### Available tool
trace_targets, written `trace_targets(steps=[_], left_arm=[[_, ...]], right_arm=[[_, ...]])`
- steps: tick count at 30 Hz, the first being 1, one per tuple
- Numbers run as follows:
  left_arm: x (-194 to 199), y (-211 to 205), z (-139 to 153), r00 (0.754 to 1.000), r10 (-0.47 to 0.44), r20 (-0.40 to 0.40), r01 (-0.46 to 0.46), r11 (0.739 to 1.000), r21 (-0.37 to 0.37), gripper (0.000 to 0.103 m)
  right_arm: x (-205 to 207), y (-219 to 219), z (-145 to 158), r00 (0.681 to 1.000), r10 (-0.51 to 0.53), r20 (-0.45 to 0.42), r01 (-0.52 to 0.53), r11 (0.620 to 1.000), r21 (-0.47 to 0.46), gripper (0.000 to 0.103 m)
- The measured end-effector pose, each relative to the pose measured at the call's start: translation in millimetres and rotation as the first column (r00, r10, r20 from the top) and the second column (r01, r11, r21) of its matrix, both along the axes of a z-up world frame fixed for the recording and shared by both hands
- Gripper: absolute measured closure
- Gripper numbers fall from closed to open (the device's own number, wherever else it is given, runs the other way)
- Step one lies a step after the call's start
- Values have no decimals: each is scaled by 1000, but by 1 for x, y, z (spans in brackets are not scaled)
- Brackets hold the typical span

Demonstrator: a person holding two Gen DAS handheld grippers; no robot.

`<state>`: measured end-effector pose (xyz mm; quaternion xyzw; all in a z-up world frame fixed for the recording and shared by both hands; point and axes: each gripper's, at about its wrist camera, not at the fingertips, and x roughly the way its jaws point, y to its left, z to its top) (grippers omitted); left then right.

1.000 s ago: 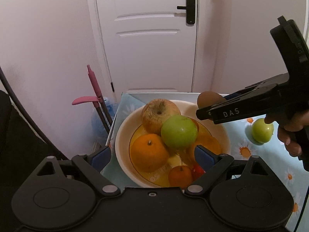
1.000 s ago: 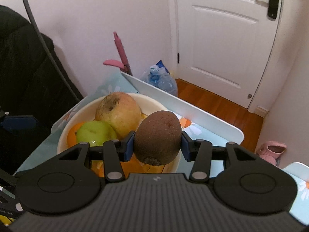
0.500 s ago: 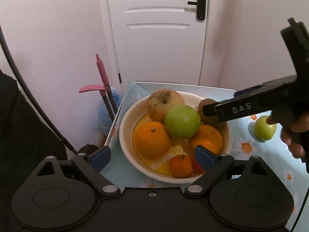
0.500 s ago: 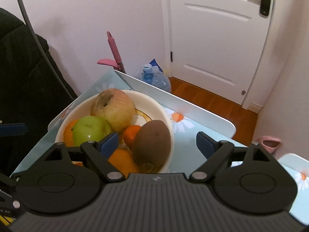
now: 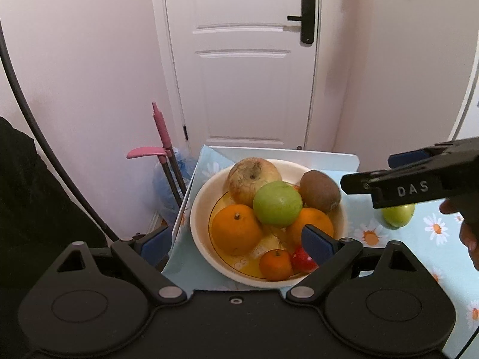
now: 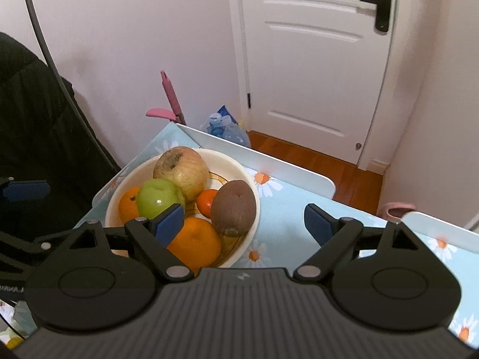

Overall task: Organize fruits
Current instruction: 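Move both open tools toward the last green apple and red tomato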

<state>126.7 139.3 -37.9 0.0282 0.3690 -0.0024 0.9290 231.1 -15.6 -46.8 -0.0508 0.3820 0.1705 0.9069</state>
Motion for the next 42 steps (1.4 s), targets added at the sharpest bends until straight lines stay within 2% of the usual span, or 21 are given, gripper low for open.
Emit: trace_targets(steps=[4,6,13,22,33,42], left_arm=[[-5,-2,8,999,-34,15,34,999,-10,6],[-6,-4,11,998,-54,23,54,999,-9,1],[-11,-13,18,990,-134,45,134,991,3,1],[-14,-44,24,982,-179,57,178,984,25,1],[-10,-126,23,985,-165,60,162,986,49,1],[9,-195,-4,987,-155,45,151,985,79,2]], right_arm=[[-19,-8,13,998,-55,11,55,998,19,0],[-30,-14,20,996,-92,21,91,995,26,0],[-65,-36,41,972,-228,51,227,974,25,0],[-98,-91,60,942,-323,88,321,947,36,0],[-104,-196,55,926,-368,88,368,930,18,0],[-82,-262,28,917,-390,83,393,919,-21,0]])
